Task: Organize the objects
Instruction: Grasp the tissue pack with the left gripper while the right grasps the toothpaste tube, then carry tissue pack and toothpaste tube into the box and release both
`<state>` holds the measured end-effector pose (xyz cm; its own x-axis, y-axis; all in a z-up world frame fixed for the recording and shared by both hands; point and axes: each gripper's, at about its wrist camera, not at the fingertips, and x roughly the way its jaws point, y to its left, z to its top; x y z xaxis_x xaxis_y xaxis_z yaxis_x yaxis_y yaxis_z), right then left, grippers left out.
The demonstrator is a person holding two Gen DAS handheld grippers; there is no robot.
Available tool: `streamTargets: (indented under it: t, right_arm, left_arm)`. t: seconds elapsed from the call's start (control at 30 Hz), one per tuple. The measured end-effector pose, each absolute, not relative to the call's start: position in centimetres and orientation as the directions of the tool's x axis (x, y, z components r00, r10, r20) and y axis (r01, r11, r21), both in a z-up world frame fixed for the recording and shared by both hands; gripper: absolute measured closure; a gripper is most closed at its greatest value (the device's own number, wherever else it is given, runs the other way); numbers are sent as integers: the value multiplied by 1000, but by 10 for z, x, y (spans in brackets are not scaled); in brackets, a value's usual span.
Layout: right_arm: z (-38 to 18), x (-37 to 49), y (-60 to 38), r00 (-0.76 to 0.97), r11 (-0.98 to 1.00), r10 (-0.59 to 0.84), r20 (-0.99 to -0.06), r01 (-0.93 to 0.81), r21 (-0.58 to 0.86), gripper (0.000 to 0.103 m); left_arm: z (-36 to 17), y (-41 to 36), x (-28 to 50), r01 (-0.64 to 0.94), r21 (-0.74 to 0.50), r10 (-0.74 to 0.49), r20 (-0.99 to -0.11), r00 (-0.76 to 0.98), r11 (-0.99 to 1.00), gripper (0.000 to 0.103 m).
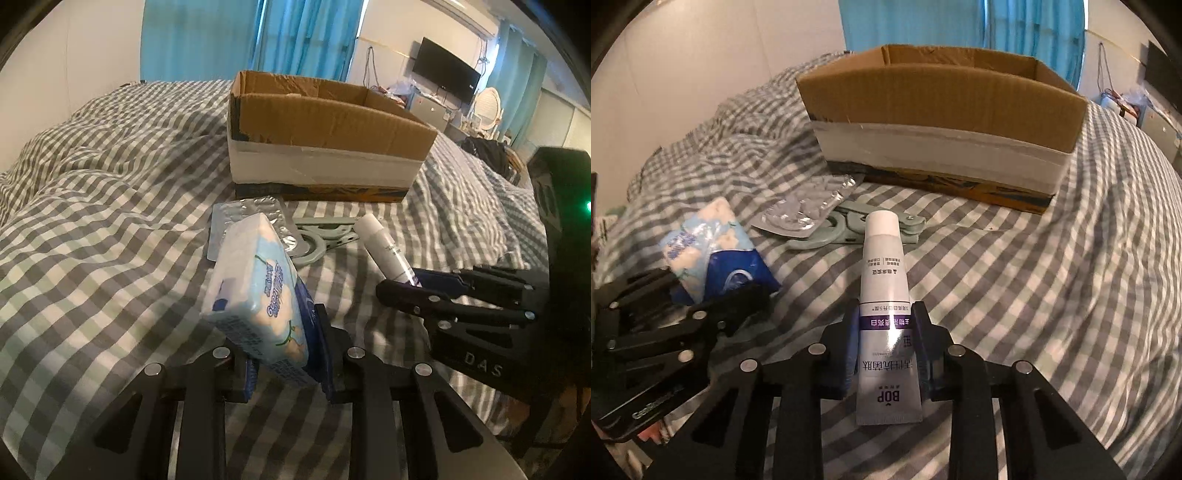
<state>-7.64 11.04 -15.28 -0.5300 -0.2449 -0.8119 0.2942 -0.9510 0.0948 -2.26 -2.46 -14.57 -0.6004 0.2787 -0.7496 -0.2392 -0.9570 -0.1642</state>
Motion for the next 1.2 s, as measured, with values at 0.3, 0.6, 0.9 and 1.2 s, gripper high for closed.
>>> streamTargets:
  t: [0.3, 0.6, 0.9, 1.2]
  right_arm:
    - [-103, -40, 122, -622, -959, -256, -740, 262, 111, 76]
    - [-29, -18, 146, -710, -962, -254, -657, 254, 98, 76]
    - [33, -73, 158, -782, -961, -264, -565, 265, 83, 76]
    - [34, -170, 169, -776, -957, -287, -562, 252, 140, 76]
  left_arm:
    - [-108, -9, -3, -263, -138, 280, -712, -644, -955, 77]
    - [-35, 15, -15, -335, -108, 326, -628, -707, -936, 77]
    - [15, 16, -87, -333, -96, 327, -563, -759, -938, 77]
    - [6, 25, -181, -332, -51, 298, -581, -757, -942, 77]
